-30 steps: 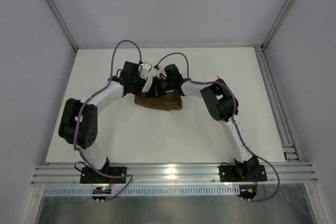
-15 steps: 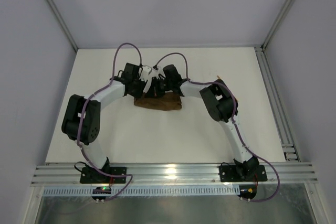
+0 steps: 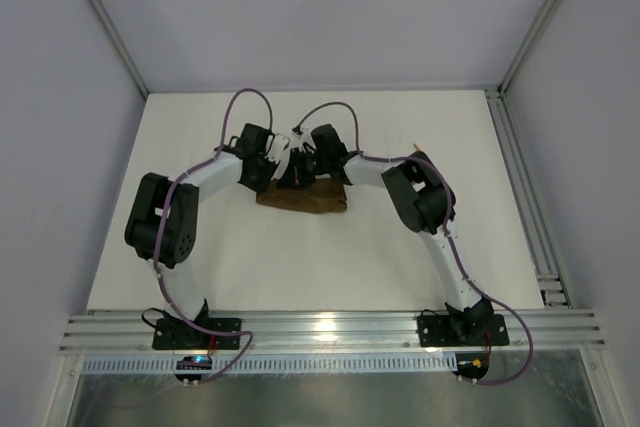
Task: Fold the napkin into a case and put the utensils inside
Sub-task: Grasp the top corner of the smaller rectangle folded napkin from the folded napkin.
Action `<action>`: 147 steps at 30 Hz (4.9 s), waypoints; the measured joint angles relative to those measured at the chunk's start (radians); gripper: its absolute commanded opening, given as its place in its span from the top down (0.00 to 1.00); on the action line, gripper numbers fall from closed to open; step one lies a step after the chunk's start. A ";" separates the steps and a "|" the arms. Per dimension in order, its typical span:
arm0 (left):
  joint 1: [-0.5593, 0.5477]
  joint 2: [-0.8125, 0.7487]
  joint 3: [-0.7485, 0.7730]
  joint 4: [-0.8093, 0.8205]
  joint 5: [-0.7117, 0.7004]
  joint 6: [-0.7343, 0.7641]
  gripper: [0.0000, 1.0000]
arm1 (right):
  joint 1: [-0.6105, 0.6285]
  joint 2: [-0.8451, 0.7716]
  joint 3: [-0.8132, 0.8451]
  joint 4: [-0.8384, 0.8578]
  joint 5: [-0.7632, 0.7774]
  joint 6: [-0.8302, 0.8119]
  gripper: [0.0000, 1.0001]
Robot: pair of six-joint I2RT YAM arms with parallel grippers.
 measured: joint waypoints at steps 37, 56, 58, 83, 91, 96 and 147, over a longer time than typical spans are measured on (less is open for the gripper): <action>0.101 -0.168 -0.103 -0.026 0.462 -0.105 1.00 | 0.084 -0.110 -0.104 -0.079 0.147 -0.047 0.96; 0.102 -0.224 -0.117 -0.156 0.262 0.061 0.51 | 0.089 -0.100 -0.108 -0.040 0.188 0.079 0.96; 0.102 -0.274 -0.108 -0.162 0.241 0.084 0.49 | 0.089 -0.100 -0.110 -0.037 0.188 0.079 0.96; -0.007 -0.136 -0.121 -0.009 0.028 0.209 0.68 | 0.089 -0.099 -0.115 -0.020 0.183 0.079 0.96; -0.007 -0.129 -0.120 0.023 -0.015 0.216 0.55 | 0.089 -0.099 -0.114 -0.018 0.182 0.079 0.96; -0.007 -0.082 -0.113 0.045 -0.026 0.219 0.79 | 0.089 -0.097 -0.115 -0.017 0.182 0.079 0.96; -0.022 -0.109 -0.177 0.129 -0.056 0.167 1.00 | 0.044 -0.075 -0.120 0.088 0.134 0.198 0.69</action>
